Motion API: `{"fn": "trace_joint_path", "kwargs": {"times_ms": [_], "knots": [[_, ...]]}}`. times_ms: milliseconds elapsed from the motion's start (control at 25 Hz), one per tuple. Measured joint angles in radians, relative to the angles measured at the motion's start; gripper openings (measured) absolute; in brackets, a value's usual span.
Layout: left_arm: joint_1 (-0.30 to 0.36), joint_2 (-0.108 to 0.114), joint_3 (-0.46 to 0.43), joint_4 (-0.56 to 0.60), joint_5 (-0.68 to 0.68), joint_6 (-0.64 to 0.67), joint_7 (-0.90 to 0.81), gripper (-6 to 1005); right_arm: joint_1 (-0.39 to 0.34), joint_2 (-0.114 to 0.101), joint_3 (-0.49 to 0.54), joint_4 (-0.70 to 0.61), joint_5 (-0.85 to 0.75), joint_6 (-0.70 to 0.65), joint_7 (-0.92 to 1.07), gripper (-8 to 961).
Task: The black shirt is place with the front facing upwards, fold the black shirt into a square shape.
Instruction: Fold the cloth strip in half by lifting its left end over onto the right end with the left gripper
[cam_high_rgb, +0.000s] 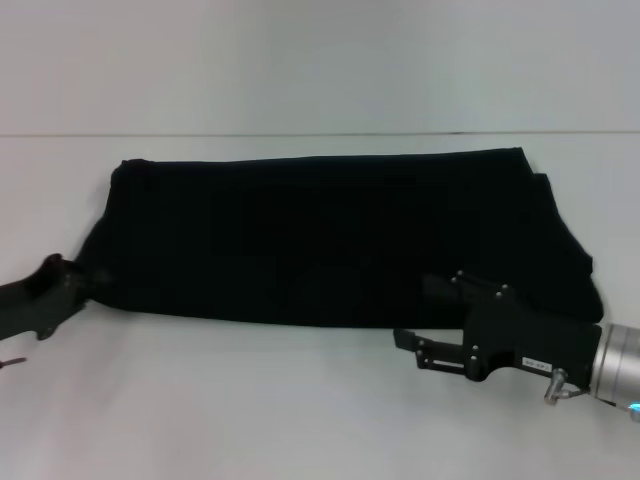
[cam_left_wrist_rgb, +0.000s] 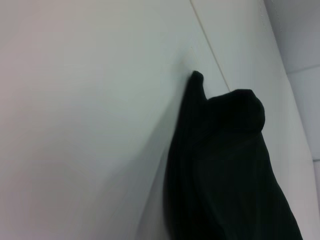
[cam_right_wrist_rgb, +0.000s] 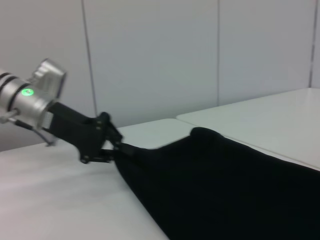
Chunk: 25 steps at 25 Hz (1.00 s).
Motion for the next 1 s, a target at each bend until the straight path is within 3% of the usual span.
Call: {"fn": "trace_joint_path", "kwargs": {"times_ms": [240, 480, 800, 1000], "knots": [[0.060, 0.037, -0.126, 0.011, 0.000, -0.011, 0.052, 52, -0.024, -0.007, 0.052, -0.028, 0.000, 0.037, 0.050, 878], [0.076, 0.074, -0.218, 0.031, 0.003, -0.011, 0.072, 52, -0.052, -0.006, 0.070, -0.064, -0.003, 0.050, 0.072, 878], [0.025, 0.079, -0.224, 0.039, -0.067, 0.094, 0.073, 53, -0.049, -0.003, 0.064, -0.066, -0.008, 0.082, 0.083, 878], [-0.096, 0.059, -0.210, 0.040, -0.140, 0.206, 0.089, 53, -0.059, -0.004, 0.071, -0.066, -0.004, 0.088, 0.085, 878]]}}
